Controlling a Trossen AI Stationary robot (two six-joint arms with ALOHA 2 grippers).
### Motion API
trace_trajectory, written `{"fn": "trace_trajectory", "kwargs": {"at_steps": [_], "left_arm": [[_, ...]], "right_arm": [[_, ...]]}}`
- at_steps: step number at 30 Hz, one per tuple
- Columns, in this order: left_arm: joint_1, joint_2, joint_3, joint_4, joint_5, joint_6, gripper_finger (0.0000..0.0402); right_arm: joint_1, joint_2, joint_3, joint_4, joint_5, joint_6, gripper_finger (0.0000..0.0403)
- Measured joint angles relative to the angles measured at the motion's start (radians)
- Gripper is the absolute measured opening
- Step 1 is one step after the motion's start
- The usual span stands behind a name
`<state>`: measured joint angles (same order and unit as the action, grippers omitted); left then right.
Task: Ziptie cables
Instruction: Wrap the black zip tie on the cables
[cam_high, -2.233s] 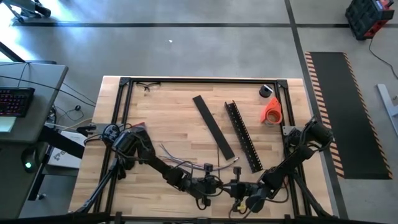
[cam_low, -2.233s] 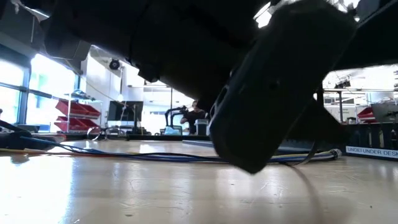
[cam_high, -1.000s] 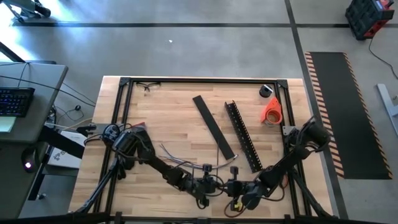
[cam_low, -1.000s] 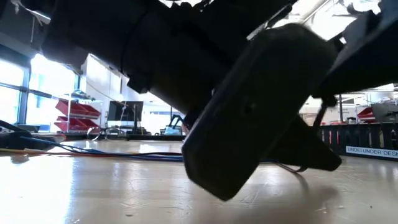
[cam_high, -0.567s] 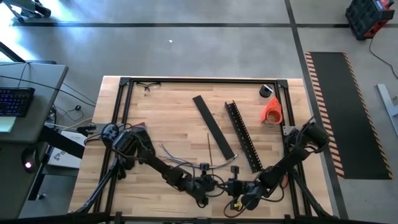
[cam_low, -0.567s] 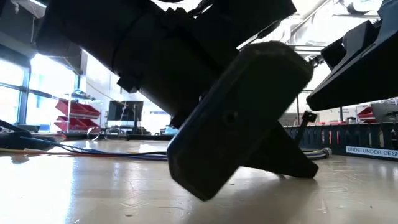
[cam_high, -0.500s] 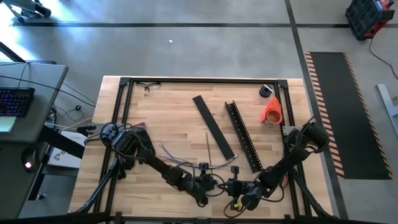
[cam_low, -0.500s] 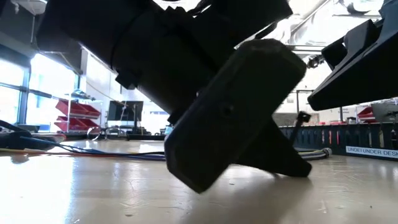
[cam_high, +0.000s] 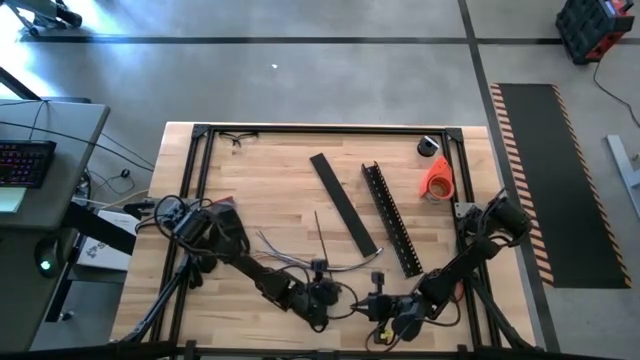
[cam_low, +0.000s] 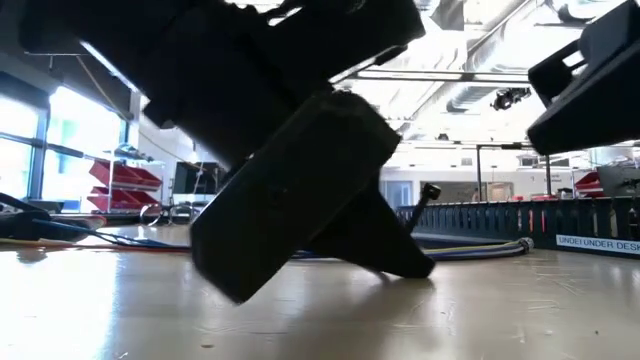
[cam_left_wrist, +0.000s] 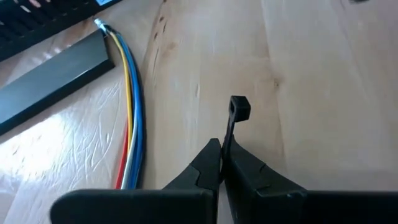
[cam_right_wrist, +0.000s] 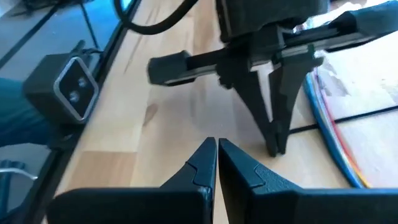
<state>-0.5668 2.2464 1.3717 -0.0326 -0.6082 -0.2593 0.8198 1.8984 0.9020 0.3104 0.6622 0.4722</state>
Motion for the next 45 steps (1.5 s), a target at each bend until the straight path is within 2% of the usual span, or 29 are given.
{"fn": "trace_trajectory", "kwargs": {"at_steps": [7,12,18,20,24,33,38,45], "left_arm": [[-0.061,-0.042,-0.065,0.007,-0.095,-0.051,0.0000],[-0.090,-0.088,-0.180,0.147,-0.084,-0.059,0.0000],[-0.103,-0.109,-0.310,0.423,0.008,0.019,0.0000],[-0.103,-0.113,-0.340,0.481,0.047,0.052,0.0000],[-0.117,-0.119,-0.390,0.564,0.051,0.100,0.0000],[-0.128,-0.120,-0.411,0.594,0.073,0.126,0.0000],[-0.128,-0.119,-0.411,0.609,0.085,0.148,0.0000],[-0.128,-0.120,-0.411,0.608,0.087,0.150,0.0000]], "right_arm": [[-0.015,0.000,0.000,0.010,-0.031,0.022,0.0000],[-0.083,0.000,0.000,0.046,-0.064,0.020,0.0012],[-0.190,0.000,0.000,0.094,-0.120,-0.045,0.0079],[-0.231,0.000,0.000,0.112,-0.163,-0.053,0.0102],[-0.313,0.003,0.000,0.121,-0.225,-0.054,0.0141],[-0.507,0.012,0.000,0.087,-0.280,0.039,0.0209],[-0.620,0.032,0.000,0.092,-0.332,0.045,0.0227],[-0.750,0.094,0.000,0.161,-0.522,0.018,0.0229]]}}
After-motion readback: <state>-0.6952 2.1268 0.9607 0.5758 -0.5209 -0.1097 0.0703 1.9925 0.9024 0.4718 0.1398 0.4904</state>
